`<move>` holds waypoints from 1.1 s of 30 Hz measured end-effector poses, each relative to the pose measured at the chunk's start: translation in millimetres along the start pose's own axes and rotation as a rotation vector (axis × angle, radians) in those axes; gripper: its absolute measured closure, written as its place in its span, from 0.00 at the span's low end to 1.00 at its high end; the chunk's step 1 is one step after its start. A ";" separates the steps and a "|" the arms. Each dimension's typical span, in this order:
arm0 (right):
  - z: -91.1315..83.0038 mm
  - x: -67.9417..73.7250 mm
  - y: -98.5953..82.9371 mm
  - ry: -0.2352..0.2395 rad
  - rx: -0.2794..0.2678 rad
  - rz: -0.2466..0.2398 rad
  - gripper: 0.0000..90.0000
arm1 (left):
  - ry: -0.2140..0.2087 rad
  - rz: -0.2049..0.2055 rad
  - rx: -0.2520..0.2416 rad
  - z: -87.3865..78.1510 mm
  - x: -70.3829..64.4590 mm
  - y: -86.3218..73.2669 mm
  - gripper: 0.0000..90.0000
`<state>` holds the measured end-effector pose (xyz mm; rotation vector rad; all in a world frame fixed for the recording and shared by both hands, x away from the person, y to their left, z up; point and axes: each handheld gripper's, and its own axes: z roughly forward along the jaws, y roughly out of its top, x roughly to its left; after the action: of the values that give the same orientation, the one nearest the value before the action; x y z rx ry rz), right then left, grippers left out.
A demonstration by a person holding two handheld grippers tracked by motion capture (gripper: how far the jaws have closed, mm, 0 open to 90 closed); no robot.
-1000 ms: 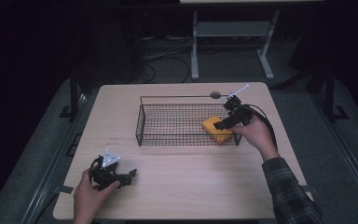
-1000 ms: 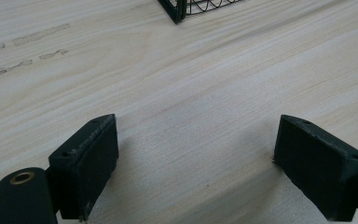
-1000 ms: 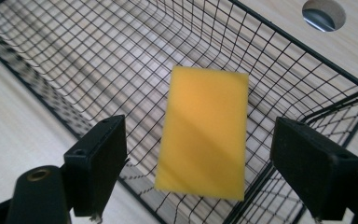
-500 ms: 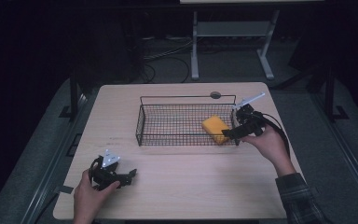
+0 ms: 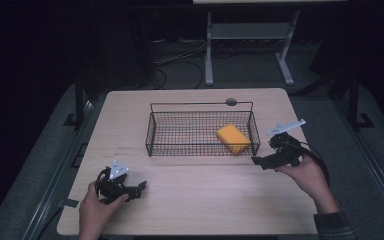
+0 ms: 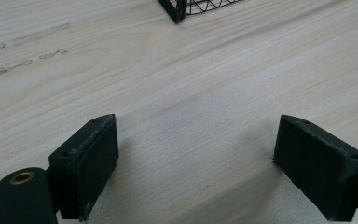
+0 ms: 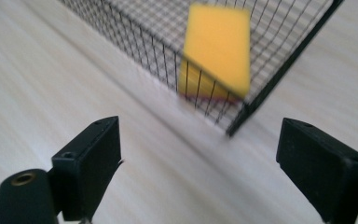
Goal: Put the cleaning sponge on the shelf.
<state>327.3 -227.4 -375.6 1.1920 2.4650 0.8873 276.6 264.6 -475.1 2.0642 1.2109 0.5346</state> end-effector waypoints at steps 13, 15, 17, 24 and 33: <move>14.0 2.9 -63.5 -0.036 0.026 0.041 0.08 | 0.000 0.002 -0.001 0.1 0.1 -0.1 0.14; 16.4 2.1 -72.4 -0.045 0.015 0.052 0.08 | 0.000 0.002 -0.001 0.1 0.1 -0.1 0.14; 18.6 2.2 -80.8 -0.052 0.003 0.061 0.07 | 0.000 0.002 -0.001 0.1 0.1 -0.1 0.14; 23.5 3.7 -99.2 -0.075 -0.029 0.065 0.03 | 0.002 0.003 -0.002 0.1 0.1 -0.1 0.14; 30.3 4.1 -119.0 -0.101 -0.053 0.058 0.03 | 0.002 0.004 -0.001 0.0 0.2 -0.1 0.14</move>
<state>265.7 -268.4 -473.6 1.2630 2.3245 0.8803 276.7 264.8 -475.2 2.0657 1.2076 0.5388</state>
